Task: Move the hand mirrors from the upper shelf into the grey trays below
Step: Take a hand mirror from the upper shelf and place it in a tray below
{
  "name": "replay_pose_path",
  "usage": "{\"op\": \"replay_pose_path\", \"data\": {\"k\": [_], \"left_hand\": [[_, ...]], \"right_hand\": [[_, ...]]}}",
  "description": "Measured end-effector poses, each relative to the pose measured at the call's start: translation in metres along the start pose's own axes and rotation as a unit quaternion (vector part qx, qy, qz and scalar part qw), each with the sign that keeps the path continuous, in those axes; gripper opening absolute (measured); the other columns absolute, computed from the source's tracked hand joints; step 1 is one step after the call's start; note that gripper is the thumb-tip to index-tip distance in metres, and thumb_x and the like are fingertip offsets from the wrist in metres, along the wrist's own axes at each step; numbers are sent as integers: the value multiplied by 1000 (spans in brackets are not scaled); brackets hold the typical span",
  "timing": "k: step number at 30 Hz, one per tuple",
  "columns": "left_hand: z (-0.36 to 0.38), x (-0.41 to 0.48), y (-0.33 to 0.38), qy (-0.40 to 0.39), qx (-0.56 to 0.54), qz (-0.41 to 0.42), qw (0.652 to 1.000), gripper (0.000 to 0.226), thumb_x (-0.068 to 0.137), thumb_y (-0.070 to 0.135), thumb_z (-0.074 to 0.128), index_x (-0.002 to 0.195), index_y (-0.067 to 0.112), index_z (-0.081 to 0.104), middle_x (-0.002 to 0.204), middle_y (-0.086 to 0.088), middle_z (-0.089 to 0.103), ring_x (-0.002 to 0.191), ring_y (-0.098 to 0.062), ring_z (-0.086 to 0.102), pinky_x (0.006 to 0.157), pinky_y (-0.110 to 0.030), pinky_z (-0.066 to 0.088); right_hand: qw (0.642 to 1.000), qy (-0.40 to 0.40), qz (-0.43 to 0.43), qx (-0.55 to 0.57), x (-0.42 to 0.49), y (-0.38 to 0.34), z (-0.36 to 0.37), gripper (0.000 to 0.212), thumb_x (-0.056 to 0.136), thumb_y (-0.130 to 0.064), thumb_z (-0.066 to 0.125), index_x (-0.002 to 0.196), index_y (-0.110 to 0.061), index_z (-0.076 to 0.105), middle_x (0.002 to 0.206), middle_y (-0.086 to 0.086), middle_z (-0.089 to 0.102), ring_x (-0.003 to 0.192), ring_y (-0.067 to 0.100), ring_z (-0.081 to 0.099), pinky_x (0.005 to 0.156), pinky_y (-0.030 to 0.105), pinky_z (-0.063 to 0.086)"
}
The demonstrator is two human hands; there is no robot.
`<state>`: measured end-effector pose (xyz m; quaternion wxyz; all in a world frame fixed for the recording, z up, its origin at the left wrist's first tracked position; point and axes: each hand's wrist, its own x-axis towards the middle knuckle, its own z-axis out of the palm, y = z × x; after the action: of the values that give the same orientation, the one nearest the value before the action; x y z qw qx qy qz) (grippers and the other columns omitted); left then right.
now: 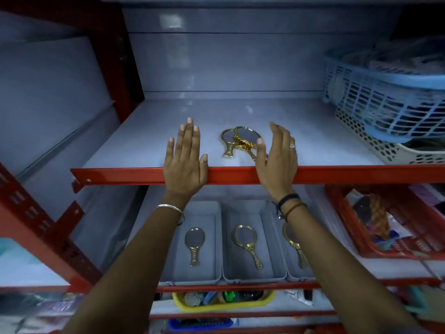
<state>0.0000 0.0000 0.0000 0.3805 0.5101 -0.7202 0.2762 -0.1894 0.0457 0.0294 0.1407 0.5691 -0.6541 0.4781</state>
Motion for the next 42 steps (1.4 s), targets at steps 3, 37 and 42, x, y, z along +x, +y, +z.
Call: {"op": "replay_pose_path", "data": {"k": [3,37,42], "left_hand": [[-4,1,0,-9,0,-12,1000,61,90,30,31,145,3,28,152,-16,35,142,-22,22,121,-26,-7],[-2,-1,3,-32,20,-17,999,61,93,31,24,146,1,29,154,-16,32,144,-25,27,121,-23,-3],[1,-1,4,-19,10,-22,1000,61,93,31,25,147,1,28,155,-16,31,145,-25,26,120,-22,-2]], "right_hand": [[973,-159,104,-133,28,4,0,42,92,-28,47,125,-3,51,131,16,49,121,33,46,95,43,43],[796,-368,359,321,-138,134,-133,8,88,-10,59,81,-6,62,63,-4,54,59,8,46,57,20,39],[782,-339,461,250,-169,194,-84,12,81,-8,69,70,-12,69,53,-8,63,62,17,51,61,27,44]]}}
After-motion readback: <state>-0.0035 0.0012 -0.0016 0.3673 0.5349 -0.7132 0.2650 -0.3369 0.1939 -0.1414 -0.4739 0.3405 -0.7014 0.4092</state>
